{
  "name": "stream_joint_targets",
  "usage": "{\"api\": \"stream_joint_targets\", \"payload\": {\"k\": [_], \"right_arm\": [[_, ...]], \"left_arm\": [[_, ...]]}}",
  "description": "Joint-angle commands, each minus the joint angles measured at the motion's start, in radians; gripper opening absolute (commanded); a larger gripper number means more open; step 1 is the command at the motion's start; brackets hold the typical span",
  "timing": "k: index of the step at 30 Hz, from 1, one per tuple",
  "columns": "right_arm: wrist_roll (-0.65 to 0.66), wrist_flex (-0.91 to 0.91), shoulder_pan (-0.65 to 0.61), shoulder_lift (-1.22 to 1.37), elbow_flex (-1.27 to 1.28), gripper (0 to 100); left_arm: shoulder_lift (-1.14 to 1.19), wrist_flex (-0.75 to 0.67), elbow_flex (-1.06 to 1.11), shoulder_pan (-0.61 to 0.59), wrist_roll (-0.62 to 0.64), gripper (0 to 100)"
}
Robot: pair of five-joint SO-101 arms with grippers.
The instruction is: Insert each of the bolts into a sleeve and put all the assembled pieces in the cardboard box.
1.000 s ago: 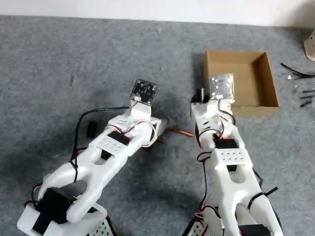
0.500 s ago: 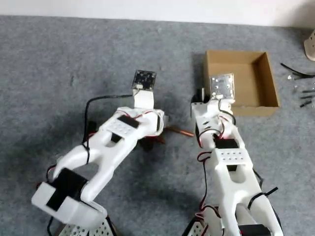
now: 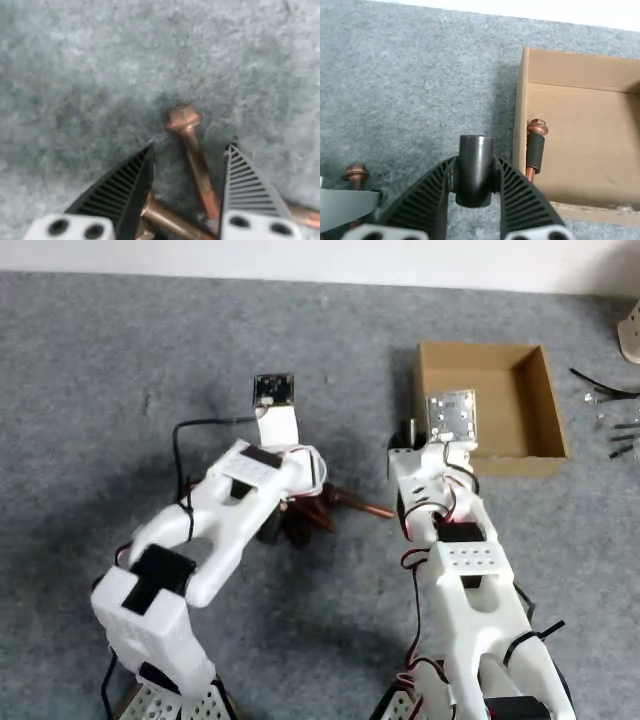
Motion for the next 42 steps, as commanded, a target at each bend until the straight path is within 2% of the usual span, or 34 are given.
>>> {"api": "stream_joint_targets", "payload": {"k": [1,6,11,13,16,28,32,37,42], "right_arm": [[0.014,-0.033,0.012,-0.035,-0.007,0.5],[0.014,-0.033,0.012,-0.035,-0.007,0.5],[0.014,-0.033,0.012,-0.035,-0.005,0.5],[0.014,-0.033,0.012,-0.035,-0.005,0.5],[0.014,-0.033,0.012,-0.035,-0.005,0.5],[0.014,-0.033,0.012,-0.036,-0.005,0.5],[0.014,-0.033,0.008,-0.047,-0.004,0.5],[0.014,-0.033,-0.007,-0.048,-0.002,0.5],[0.014,-0.033,-0.012,-0.048,-0.002,0.5]], "left_arm": [[0.015,0.081,-0.096,-0.007,0.008,22],[0.058,0.163,-0.159,-0.007,0.009,21],[0.073,0.172,-0.176,-0.007,0.008,21],[0.073,0.172,-0.176,-0.007,0.008,16],[0.073,0.172,-0.176,-0.008,0.008,1],[0.058,0.172,-0.179,-0.008,-0.018,0],[-0.039,0.172,-0.150,-0.007,-0.147,0],[-0.278,0.166,0.007,-0.007,-0.244,0],[-0.553,0.025,0.240,-0.012,-0.344,0]]}}
